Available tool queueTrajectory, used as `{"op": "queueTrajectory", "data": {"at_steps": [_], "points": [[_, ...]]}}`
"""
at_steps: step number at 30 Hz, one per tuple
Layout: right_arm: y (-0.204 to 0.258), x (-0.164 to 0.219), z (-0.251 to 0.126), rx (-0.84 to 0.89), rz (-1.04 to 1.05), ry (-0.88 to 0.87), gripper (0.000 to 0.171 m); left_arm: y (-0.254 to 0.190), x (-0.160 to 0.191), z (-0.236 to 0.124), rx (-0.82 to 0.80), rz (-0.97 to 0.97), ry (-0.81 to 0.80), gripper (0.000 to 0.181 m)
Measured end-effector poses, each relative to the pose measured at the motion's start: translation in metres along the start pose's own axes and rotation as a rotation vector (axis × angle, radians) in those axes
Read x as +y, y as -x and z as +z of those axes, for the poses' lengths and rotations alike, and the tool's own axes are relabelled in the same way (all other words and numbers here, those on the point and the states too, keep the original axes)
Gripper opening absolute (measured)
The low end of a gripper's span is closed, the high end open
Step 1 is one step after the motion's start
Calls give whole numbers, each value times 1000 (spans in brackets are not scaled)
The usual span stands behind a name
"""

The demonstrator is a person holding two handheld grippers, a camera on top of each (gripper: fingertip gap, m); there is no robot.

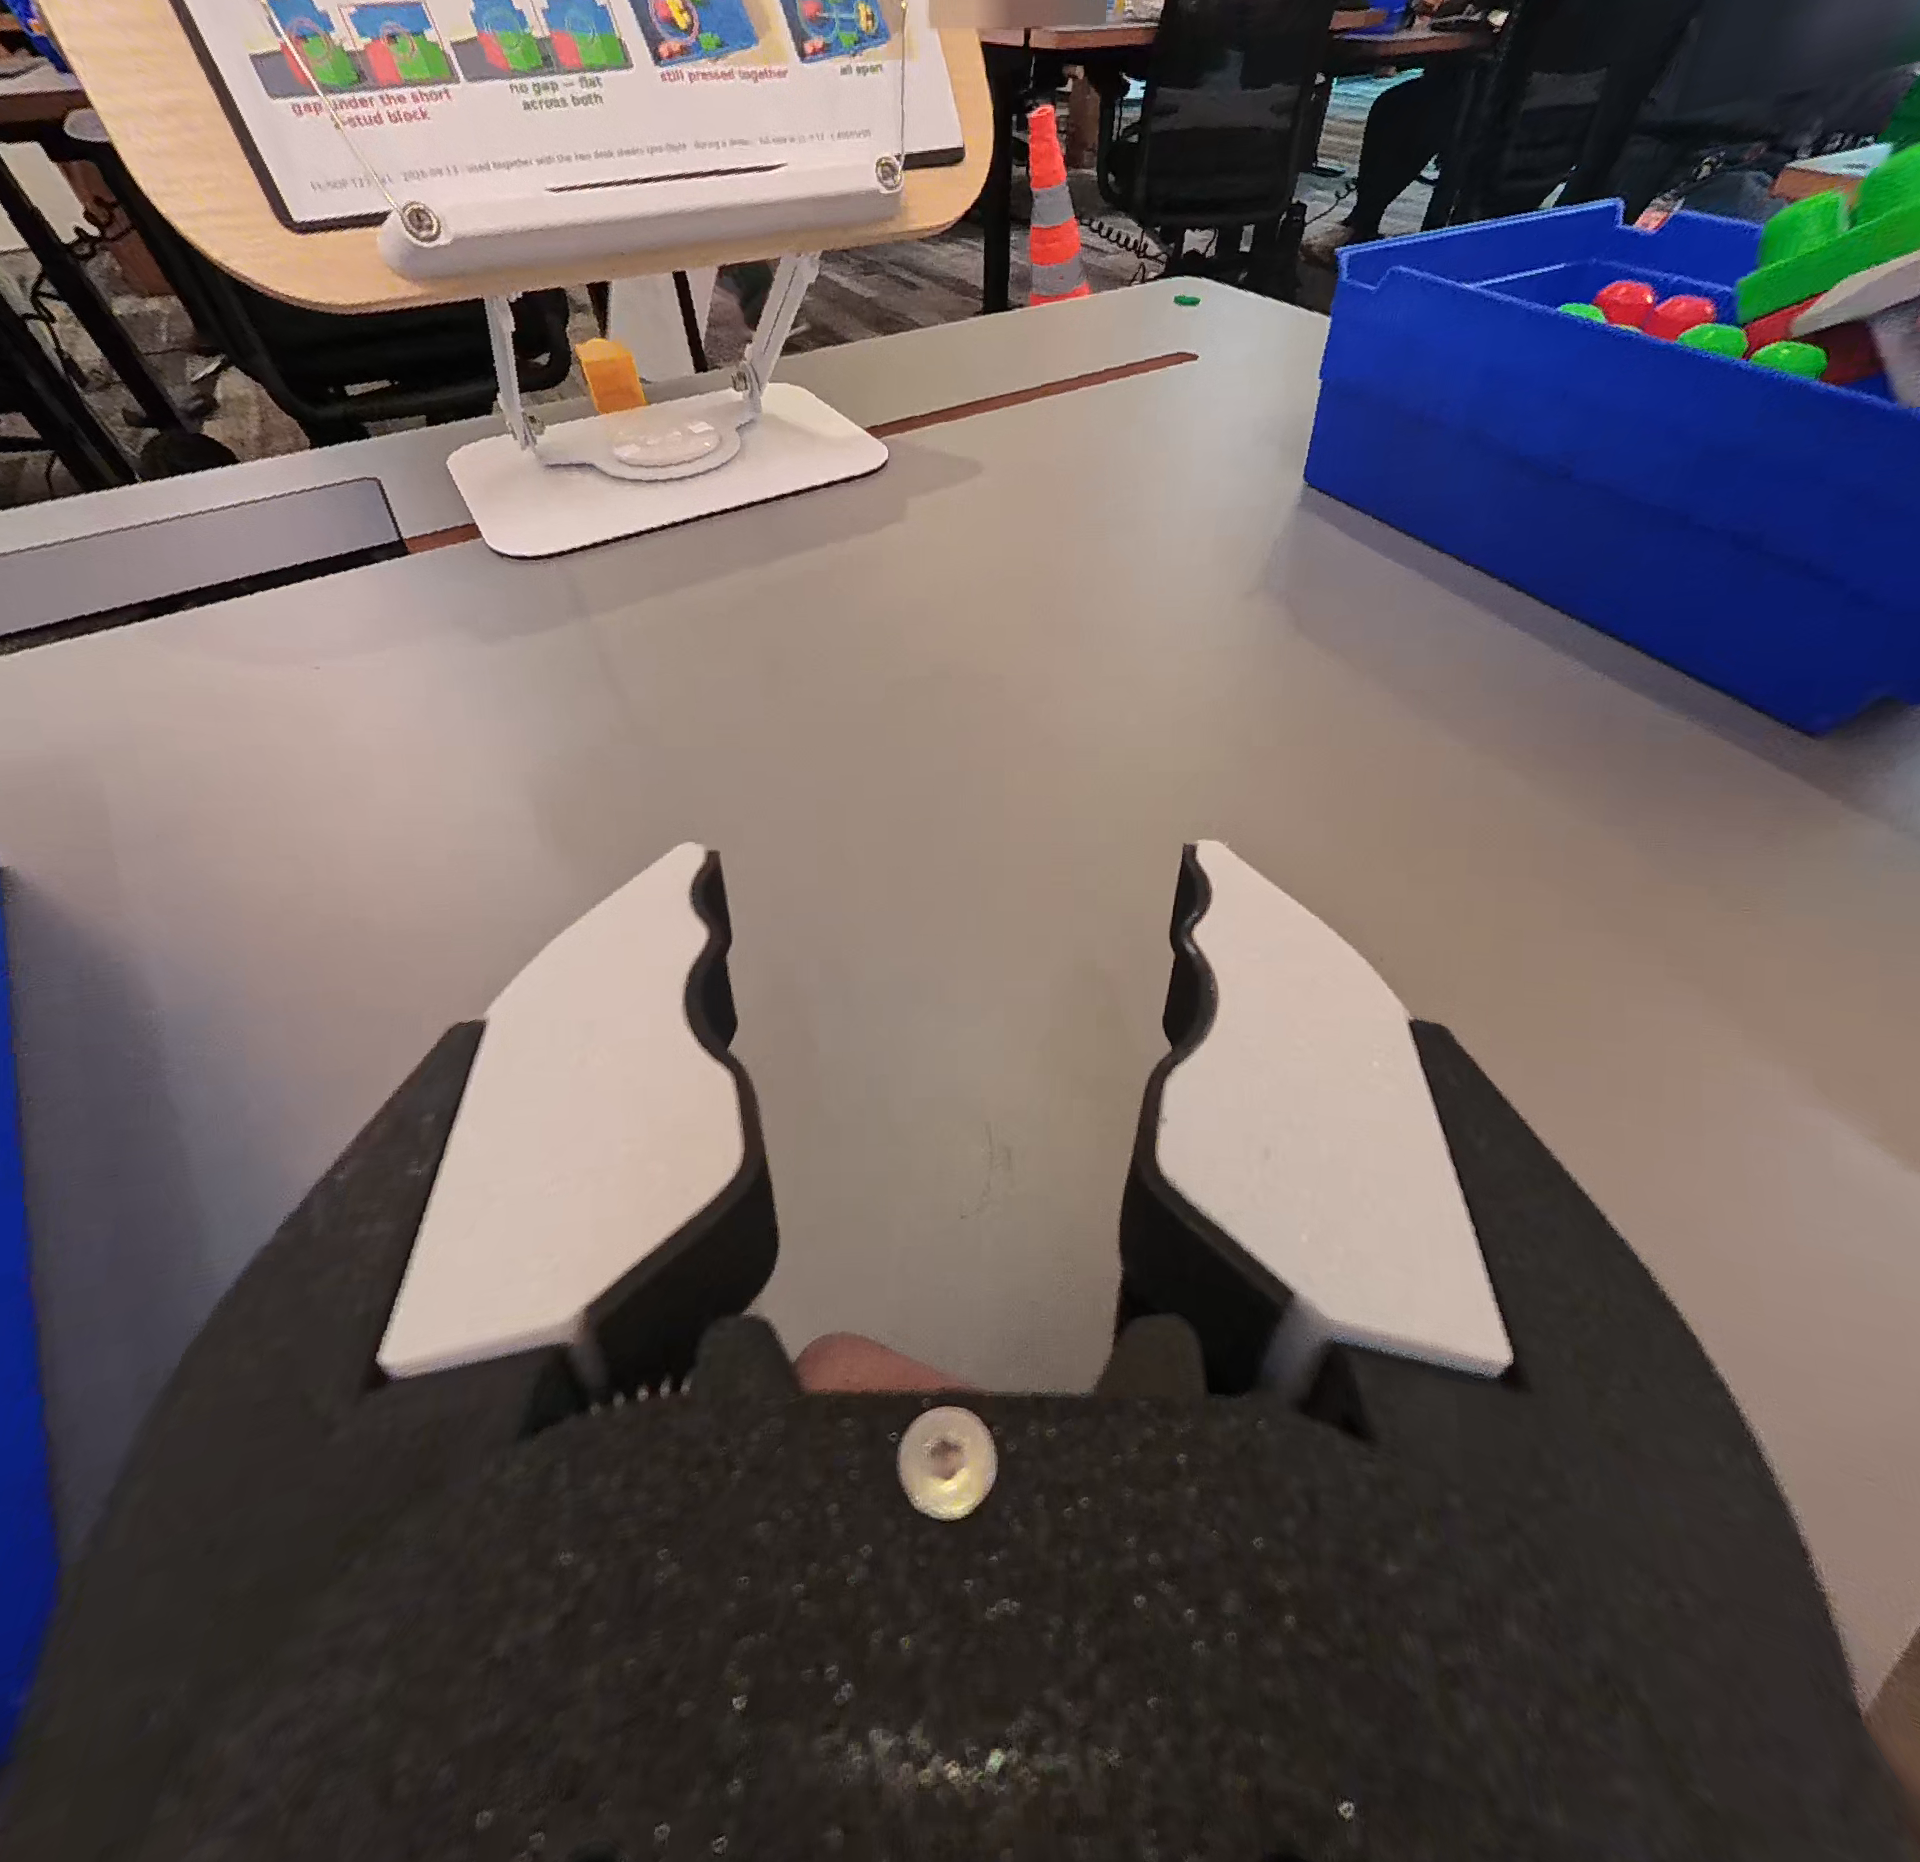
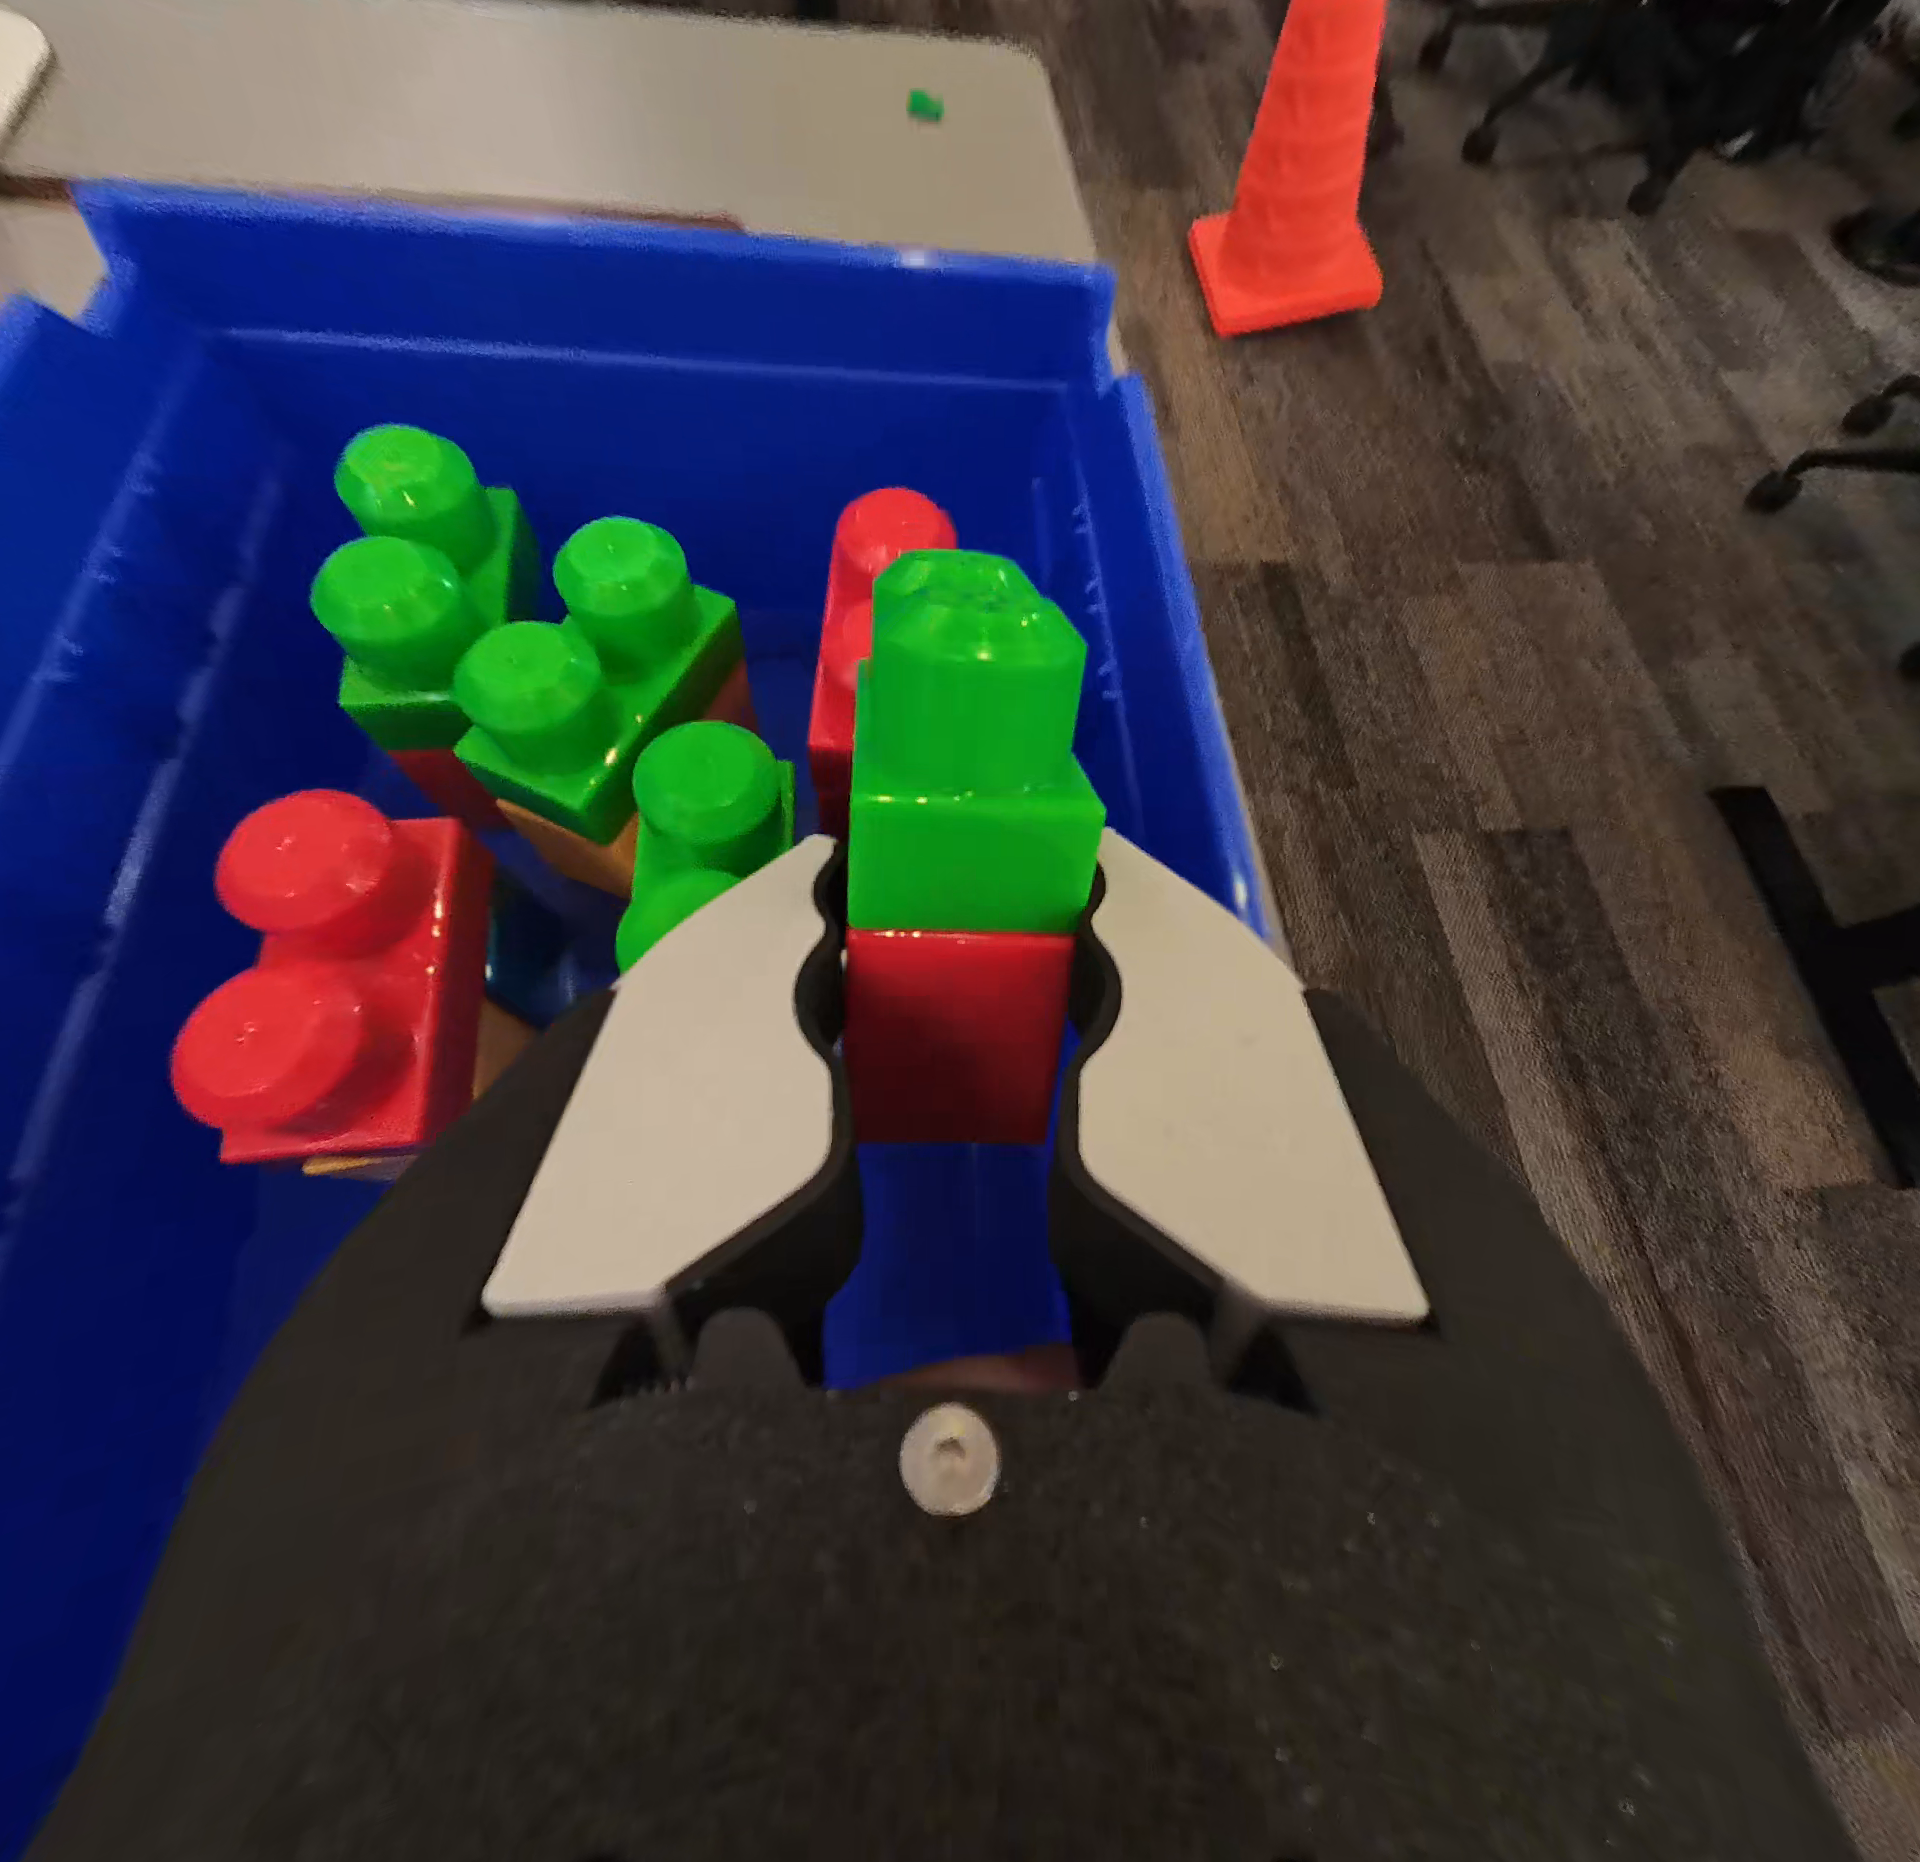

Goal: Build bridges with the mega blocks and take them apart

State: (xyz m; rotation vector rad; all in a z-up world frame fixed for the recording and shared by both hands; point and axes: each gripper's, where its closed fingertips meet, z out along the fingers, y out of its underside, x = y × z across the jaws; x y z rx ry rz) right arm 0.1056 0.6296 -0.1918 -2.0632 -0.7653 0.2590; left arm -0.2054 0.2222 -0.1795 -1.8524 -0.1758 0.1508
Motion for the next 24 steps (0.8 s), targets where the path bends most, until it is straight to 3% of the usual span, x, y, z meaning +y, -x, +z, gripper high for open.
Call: {"op": "queueTrajectory", "data": {"at_steps": [15, 24], "points": [[9, 30, 31, -15, 30, 249, 41, -13, -5, -4, 23, 65, -32, 78], [14, 36, 28, -37, 31, 284, 41, -14, -7, -5, 28, 66, -42, 77]]}}
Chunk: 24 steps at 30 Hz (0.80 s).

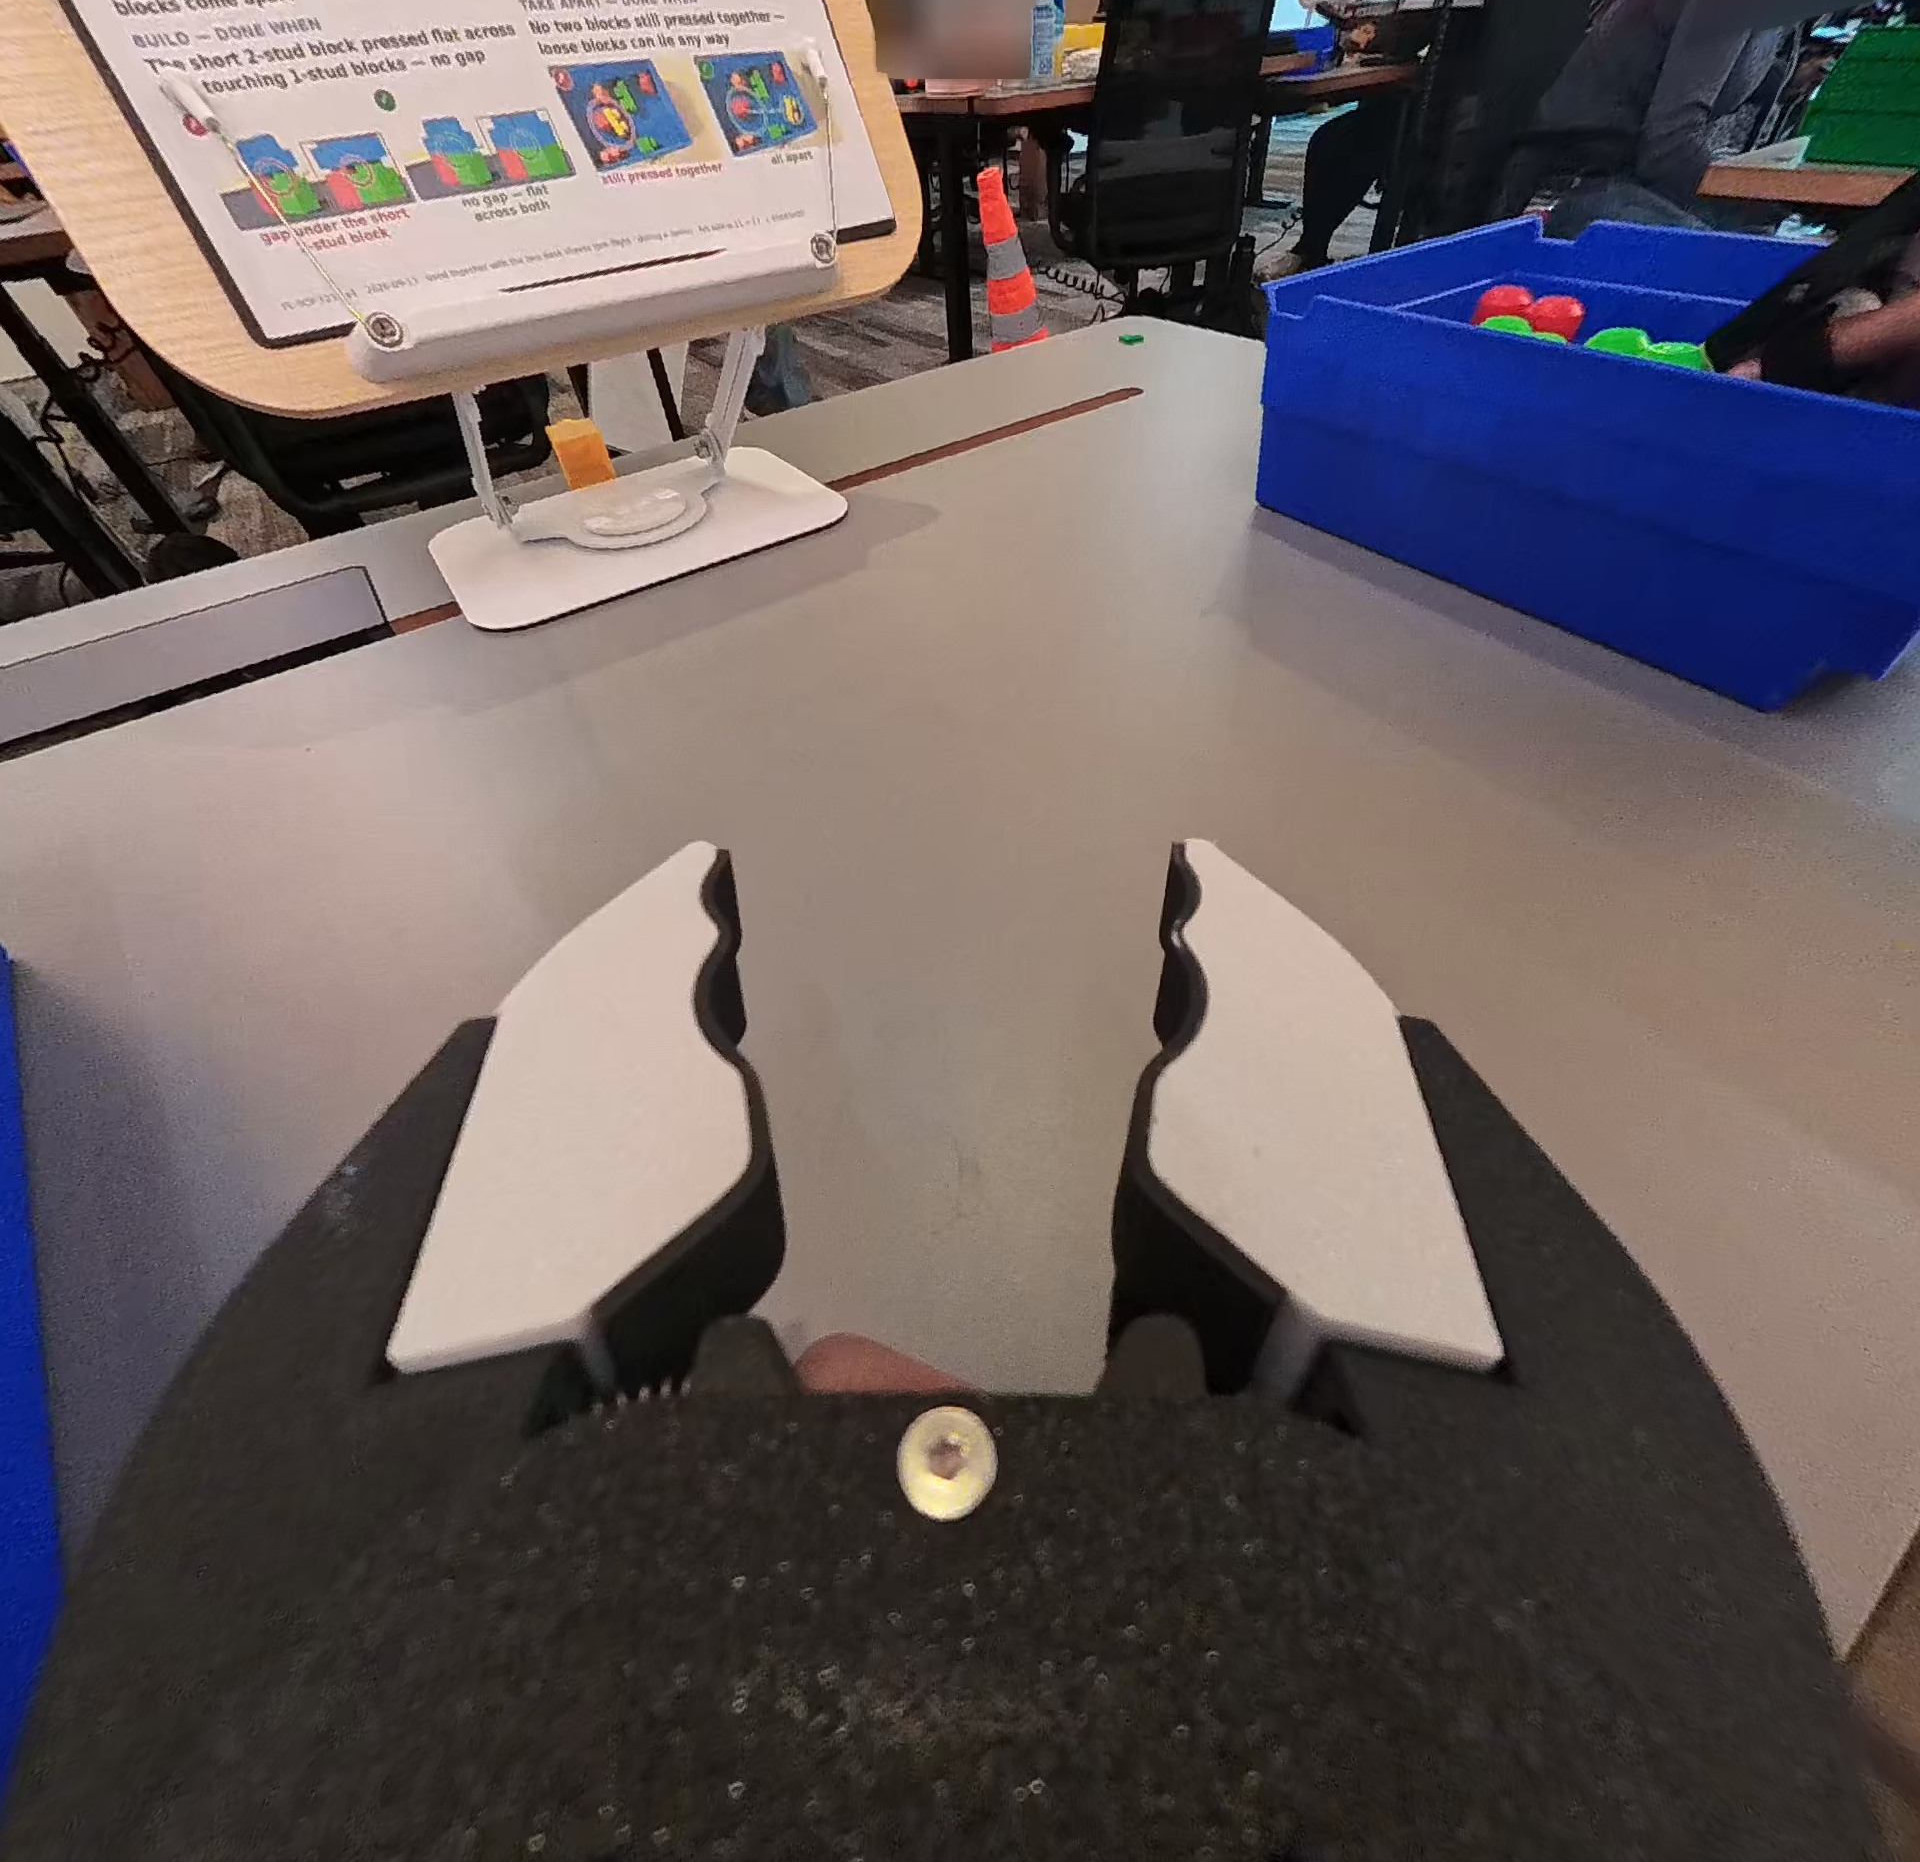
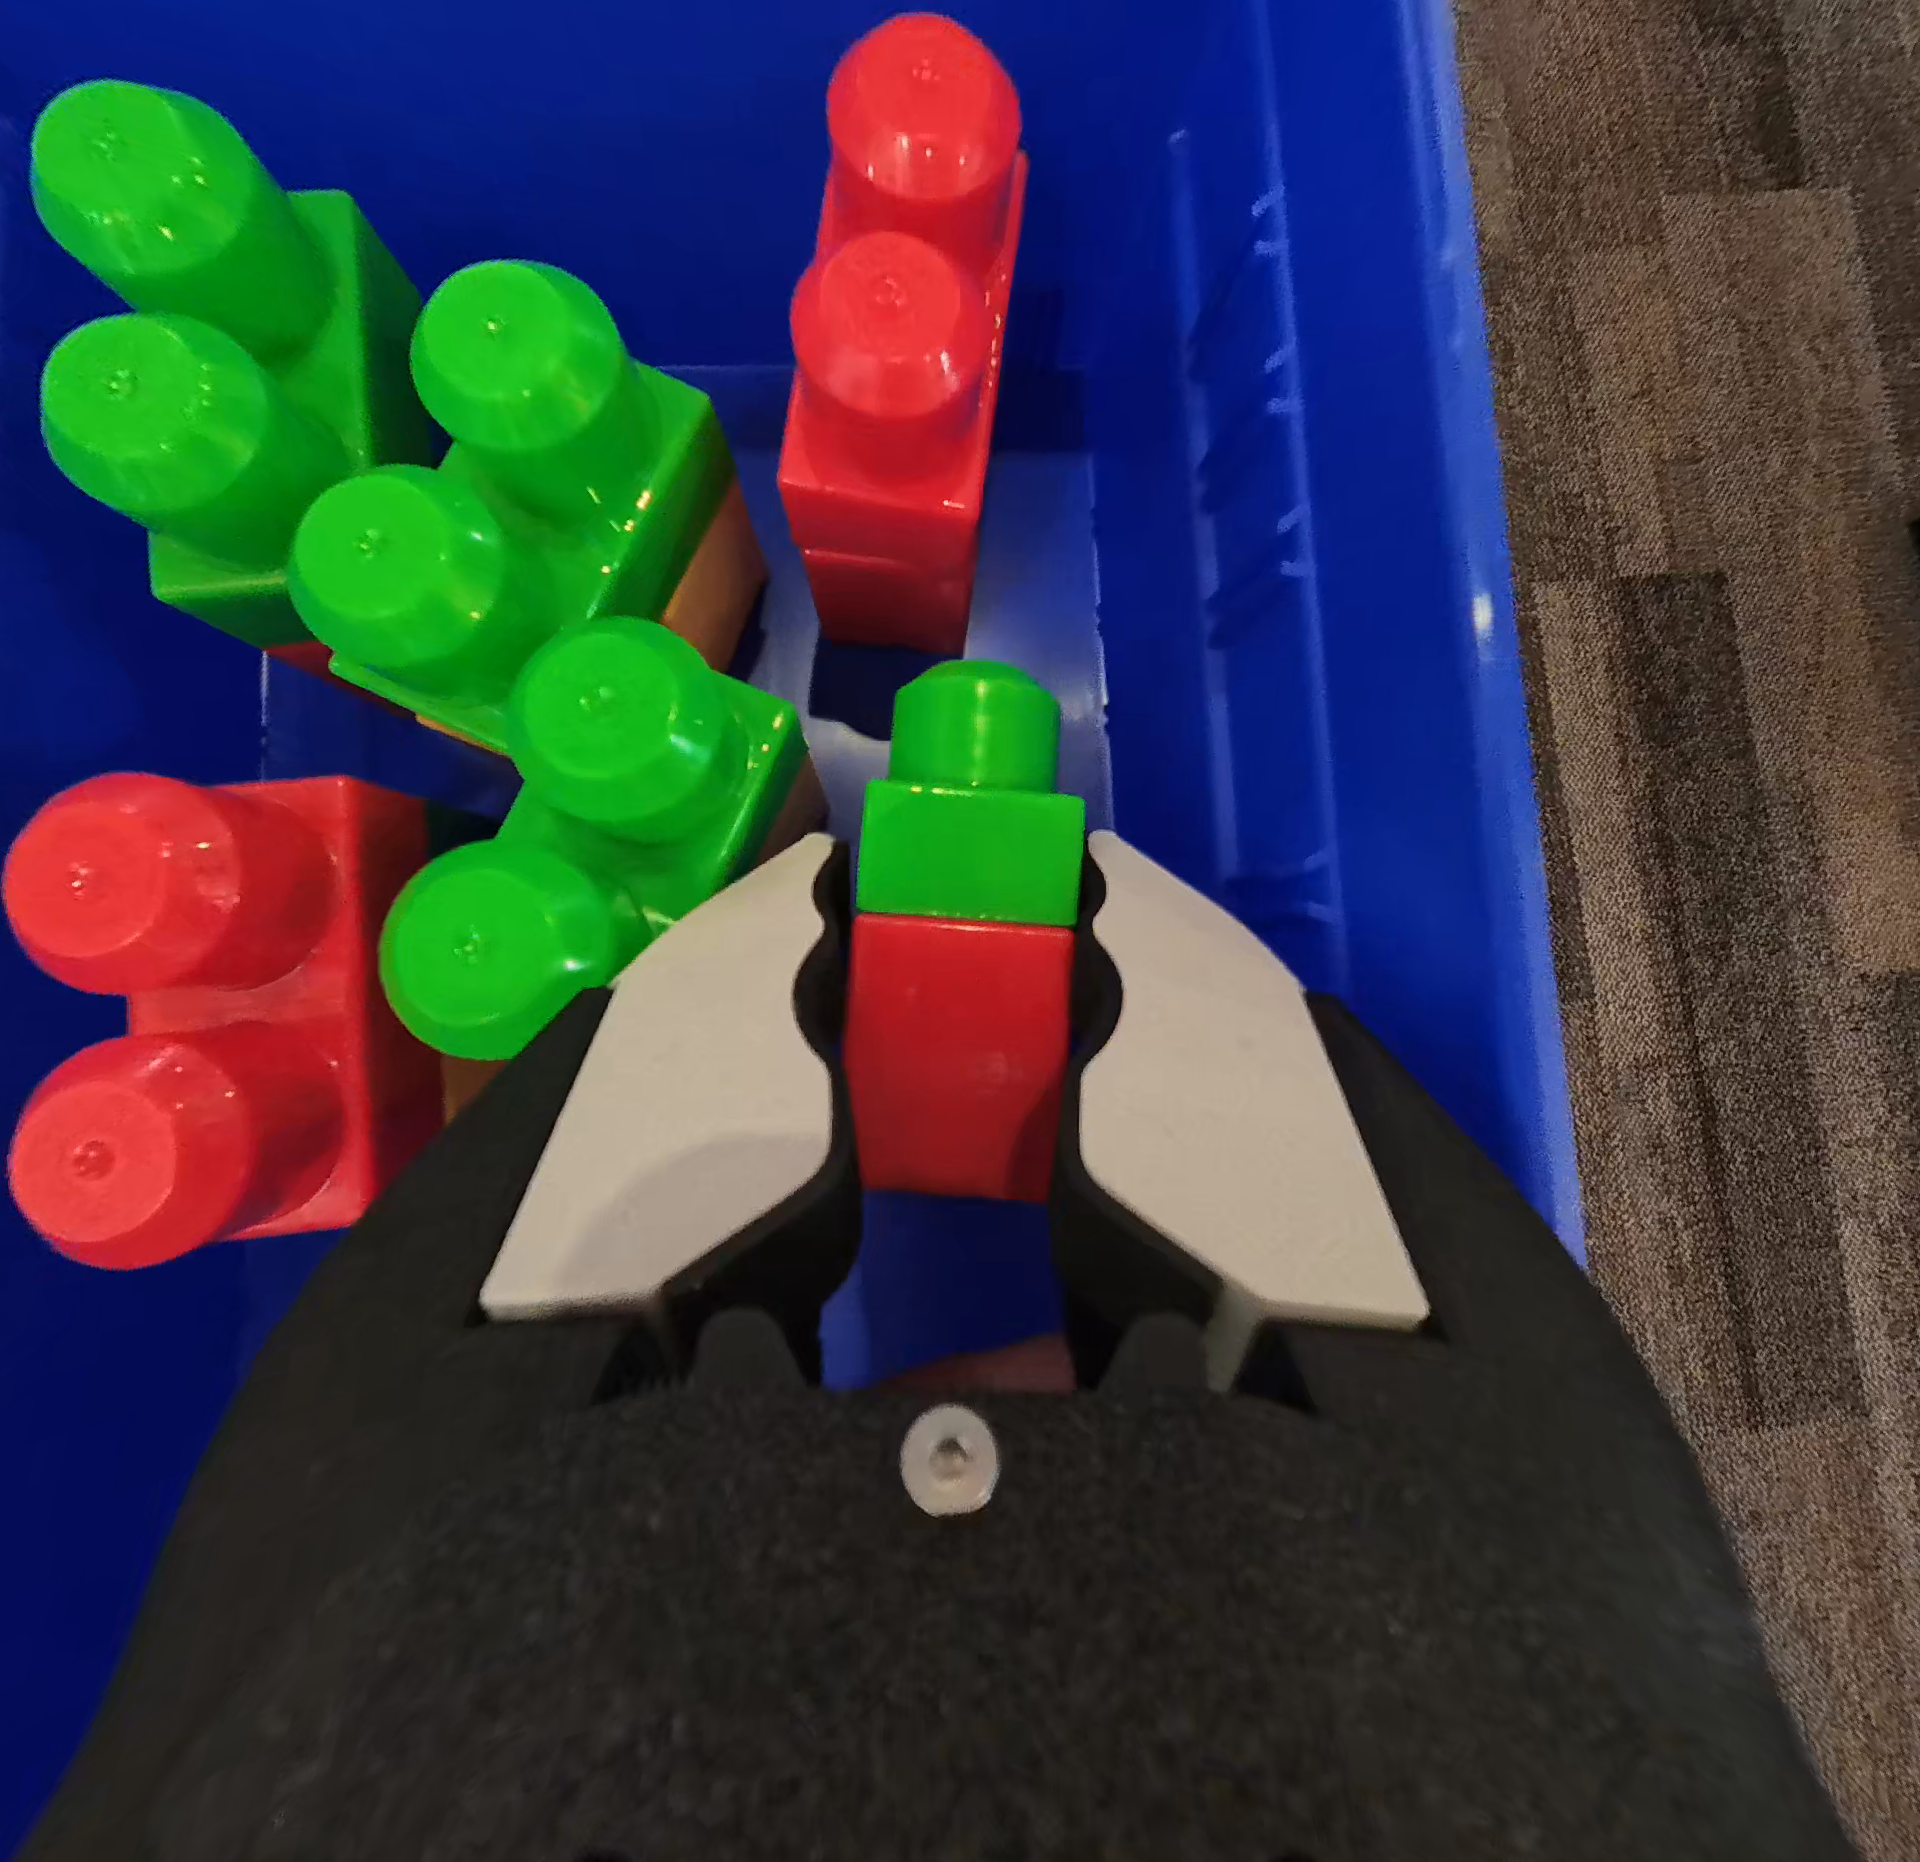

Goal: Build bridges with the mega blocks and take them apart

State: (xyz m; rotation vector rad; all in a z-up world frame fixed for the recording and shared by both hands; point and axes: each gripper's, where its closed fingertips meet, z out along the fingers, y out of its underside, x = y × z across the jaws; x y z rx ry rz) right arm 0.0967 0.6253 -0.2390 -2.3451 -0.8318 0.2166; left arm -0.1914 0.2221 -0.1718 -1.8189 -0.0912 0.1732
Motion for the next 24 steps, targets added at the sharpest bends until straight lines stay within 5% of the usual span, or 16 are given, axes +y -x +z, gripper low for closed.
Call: {"op": "queueTrajectory", "data": {"at_steps": [8, 14, 19, 24], "points": [[3, -7, -20, -7, -9, -52, 56, -5, 1, 0, 25, -14, 9, 77], [24, -52, -105, 31, -87, -327, 60, 6, 1, 0, -13, -38, 23, 77], [118, -73, -180, -94, -216, -643, 62, 20, 0, -2, -92, -67, 11, 74], [226, -46, -197, -228, -270, -862, 73, 35, 2, -9, -182, -90, 6, 75]]}}
